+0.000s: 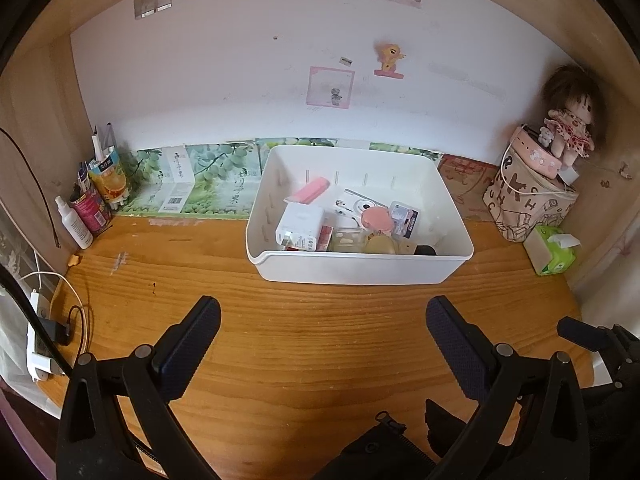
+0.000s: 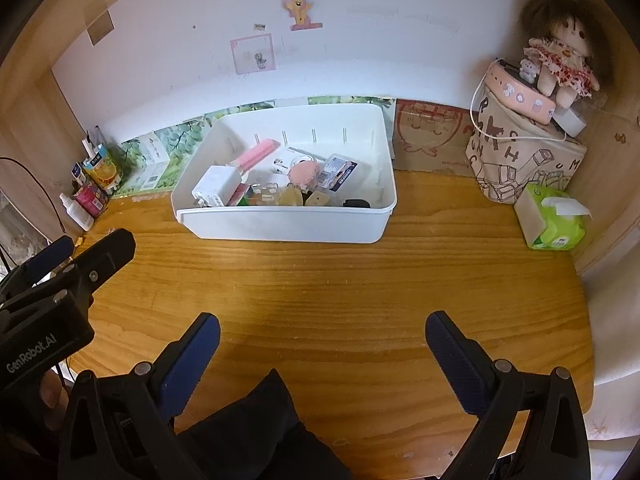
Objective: Organize rigid objects
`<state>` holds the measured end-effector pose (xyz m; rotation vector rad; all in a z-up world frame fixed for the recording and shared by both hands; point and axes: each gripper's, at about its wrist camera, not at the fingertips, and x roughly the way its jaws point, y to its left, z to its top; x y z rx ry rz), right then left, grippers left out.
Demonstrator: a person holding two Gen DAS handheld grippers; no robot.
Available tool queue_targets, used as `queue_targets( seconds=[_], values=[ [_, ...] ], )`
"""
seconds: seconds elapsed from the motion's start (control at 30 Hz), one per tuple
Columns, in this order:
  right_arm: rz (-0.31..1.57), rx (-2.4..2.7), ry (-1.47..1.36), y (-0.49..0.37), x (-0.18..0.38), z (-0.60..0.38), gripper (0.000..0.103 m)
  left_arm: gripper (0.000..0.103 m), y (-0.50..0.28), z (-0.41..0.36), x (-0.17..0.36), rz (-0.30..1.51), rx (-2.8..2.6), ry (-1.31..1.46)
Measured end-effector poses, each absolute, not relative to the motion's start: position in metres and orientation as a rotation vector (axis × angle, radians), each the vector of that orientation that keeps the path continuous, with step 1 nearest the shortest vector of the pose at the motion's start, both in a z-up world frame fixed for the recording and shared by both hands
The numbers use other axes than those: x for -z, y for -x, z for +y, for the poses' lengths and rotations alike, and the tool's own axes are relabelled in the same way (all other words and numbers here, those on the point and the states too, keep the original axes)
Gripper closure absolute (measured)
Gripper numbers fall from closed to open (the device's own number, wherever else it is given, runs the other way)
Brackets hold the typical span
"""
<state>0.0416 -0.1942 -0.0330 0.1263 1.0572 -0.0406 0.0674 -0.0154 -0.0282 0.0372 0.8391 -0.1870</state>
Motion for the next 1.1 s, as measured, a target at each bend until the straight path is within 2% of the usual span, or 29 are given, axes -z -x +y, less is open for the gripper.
queue_targets(
  seconds=[1.1],
  values=[
    [1.106,0.028,-0.136,-0.0457,0.0418,-0.1958,0.0,0.001,-0.0645,-0.0185,0.0241,0.819,0.188,-0.051]
  ],
)
